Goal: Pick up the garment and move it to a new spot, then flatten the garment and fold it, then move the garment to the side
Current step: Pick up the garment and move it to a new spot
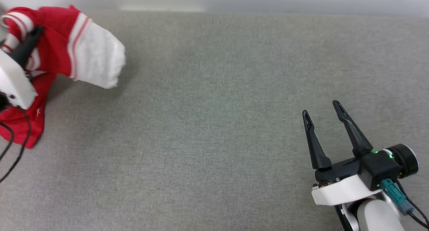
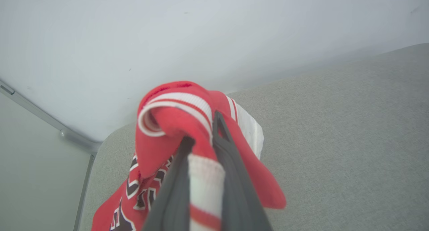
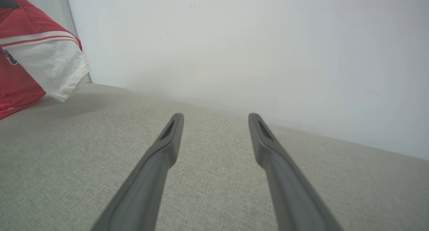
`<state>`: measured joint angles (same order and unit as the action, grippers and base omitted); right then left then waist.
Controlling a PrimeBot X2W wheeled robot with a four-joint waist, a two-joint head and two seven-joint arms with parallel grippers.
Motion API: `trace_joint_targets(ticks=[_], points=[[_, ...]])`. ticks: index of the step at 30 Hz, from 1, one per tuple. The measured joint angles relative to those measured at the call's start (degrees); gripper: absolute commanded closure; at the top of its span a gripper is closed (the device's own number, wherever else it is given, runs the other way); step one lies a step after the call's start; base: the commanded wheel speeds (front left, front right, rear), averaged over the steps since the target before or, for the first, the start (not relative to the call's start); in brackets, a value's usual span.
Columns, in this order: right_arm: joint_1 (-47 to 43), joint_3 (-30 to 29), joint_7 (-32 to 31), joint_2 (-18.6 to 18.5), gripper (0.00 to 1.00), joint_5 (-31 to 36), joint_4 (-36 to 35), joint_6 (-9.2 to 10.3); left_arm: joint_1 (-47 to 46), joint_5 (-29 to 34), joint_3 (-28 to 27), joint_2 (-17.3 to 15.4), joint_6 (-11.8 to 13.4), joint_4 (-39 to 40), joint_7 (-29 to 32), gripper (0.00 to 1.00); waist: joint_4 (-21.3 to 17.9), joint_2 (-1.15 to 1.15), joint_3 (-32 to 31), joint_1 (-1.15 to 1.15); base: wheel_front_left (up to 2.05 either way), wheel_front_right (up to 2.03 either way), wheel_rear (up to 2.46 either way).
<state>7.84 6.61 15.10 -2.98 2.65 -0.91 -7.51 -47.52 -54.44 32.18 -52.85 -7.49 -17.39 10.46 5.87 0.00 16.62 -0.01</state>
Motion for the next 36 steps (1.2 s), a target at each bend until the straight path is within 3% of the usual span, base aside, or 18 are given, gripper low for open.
trace_joint_targets(ticks=[6,12,17,21,22,26,27,28,33,36], points=[[-1.2,-1.1,0.0,0.0,0.00,-1.2,0.3,0.00,0.2,2.6,3.8,2.9,0.1,6.1,-1.9,1.00,-2.1,0.00,-4.6,0.00,0.00,0.00,0.00],[-1.8,-2.6,0.0,0.0,0.00,-1.9,-0.2,0.00,1.4,7.8,9.5,9.3,3.1,12.9,-1.6,1.00,-5.4,0.00,-6.6,0.00,0.00,0.00,0.00],[-1.6,-4.0,0.0,0.0,0.00,-2.3,-0.6,0.00,2.6,11.2,15.4,18.7,4.5,13.9,-3.1,1.00,-8.5,0.00,-6.8,0.00,0.00,0.00,0.00],[-1.2,-5.1,0.0,0.0,0.00,-2.5,-1.0,0.00,4.3,13.2,20.6,25.9,4.8,10.2,-4.1,1.00,-10.8,0.00,-6.5,0.00,0.00,0.00,0.00],[-1.1,-5.6,0.0,0.0,0.00,-2.7,-1.1,0.01,5.4,14.7,24.0,28.7,4.4,7.5,-3.7,1.00,-11.8,0.00,-6.3,0.00,0.00,0.00,0.00],[-1.0,-5.6,0.0,0.0,0.00,-2.7,-1.4,0.00,7.0,16.0,28.3,32.1,3.4,3.3,-2.7,1.00,-12.9,0.00,-5.7,0.00,0.00,0.00,0.00],[-1.0,-5.6,0.0,0.0,0.00,-2.7,-1.4,0.00,7.6,16.1,29.5,33.0,3.1,1.9,-2.0,0.56,-13.1,0.00,-5.6,0.00,0.00,0.00,0.00],[-1.0,-5.6,0.0,0.0,0.00,-2.7,-1.4,0.00,8.1,16.2,30.7,33.7,2.9,0.6,-1.5,0.00,-13.3,0.00,-5.5,0.00,0.00,0.00,0.00],[-1.2,-5.6,0.0,0.0,0.00,-2.7,-1.3,0.01,9.7,16.4,33.4,36.6,1.9,-2.7,-3.0,0.00,-12.9,0.00,-5.8,0.00,0.00,0.00,0.00],[-2.0,-5.4,0.0,0.0,0.00,-2.6,-1.0,0.00,9.9,16.0,32.2,37.3,2.0,-3.4,-6.2,0.00,-11.8,0.00,-6.6,0.00,0.00,0.00,0.00]])
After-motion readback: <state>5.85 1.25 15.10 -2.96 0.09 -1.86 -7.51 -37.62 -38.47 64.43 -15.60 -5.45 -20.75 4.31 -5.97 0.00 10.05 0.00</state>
